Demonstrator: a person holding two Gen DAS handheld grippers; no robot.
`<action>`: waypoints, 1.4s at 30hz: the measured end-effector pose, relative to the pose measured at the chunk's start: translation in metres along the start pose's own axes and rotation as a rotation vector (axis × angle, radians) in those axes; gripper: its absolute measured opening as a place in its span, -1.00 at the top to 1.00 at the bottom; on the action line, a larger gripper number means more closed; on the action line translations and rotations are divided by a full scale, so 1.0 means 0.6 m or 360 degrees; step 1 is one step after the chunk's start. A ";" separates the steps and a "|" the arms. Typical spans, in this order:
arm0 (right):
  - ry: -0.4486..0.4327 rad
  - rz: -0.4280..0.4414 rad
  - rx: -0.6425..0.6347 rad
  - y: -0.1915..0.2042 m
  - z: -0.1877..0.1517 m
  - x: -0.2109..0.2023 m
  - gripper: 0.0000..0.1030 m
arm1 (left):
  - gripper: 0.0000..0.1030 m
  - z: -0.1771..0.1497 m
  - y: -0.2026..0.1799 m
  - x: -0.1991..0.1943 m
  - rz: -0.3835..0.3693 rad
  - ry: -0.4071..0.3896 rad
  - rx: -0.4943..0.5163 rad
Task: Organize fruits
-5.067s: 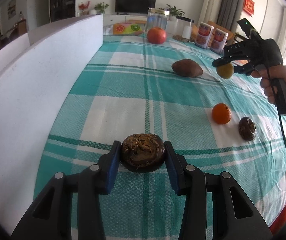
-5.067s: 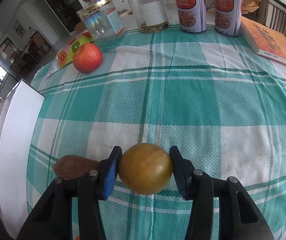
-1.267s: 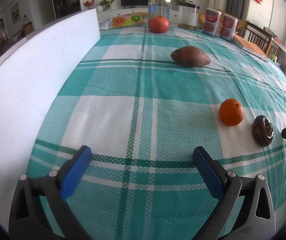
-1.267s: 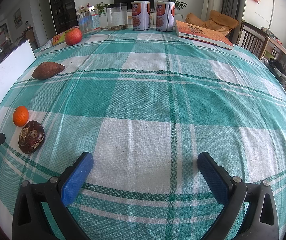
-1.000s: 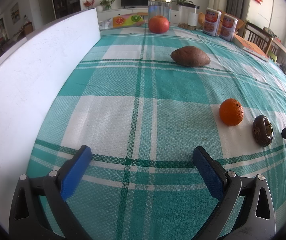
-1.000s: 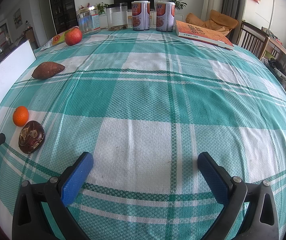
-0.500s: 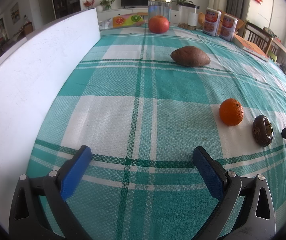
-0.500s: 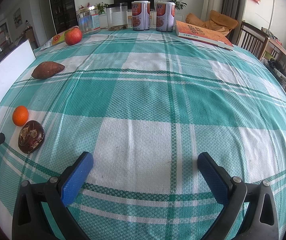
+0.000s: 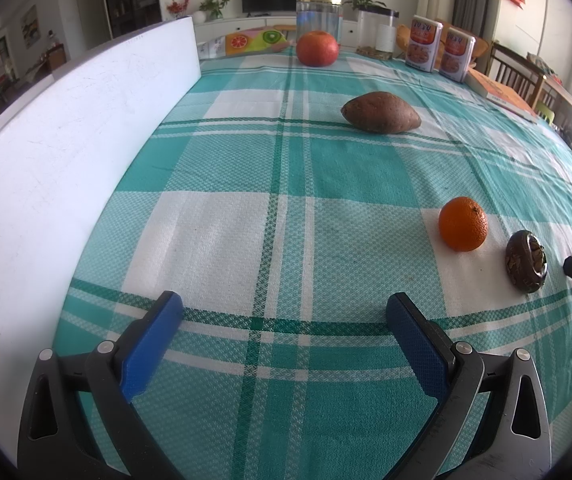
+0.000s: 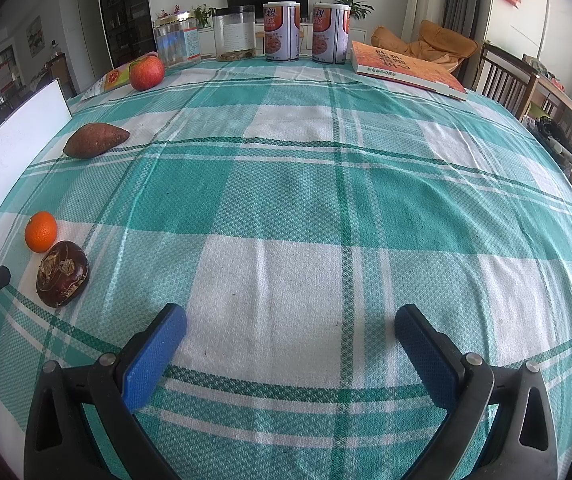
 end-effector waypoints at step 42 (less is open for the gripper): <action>-0.0064 0.0320 -0.0297 0.179 0.032 -0.023 0.08 | -0.97 0.009 -0.011 0.001 -0.0096 0.0052 0.0065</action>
Point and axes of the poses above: each gripper's, at about its wrist camera, not at the fingertips, and x roughly the way its jaws point, y to its left, z to its top, the point moved 10 cm from there along x, roughly the way its jaws point, and after that the axes turned 15 degrees about y, right-handed, at the moved point
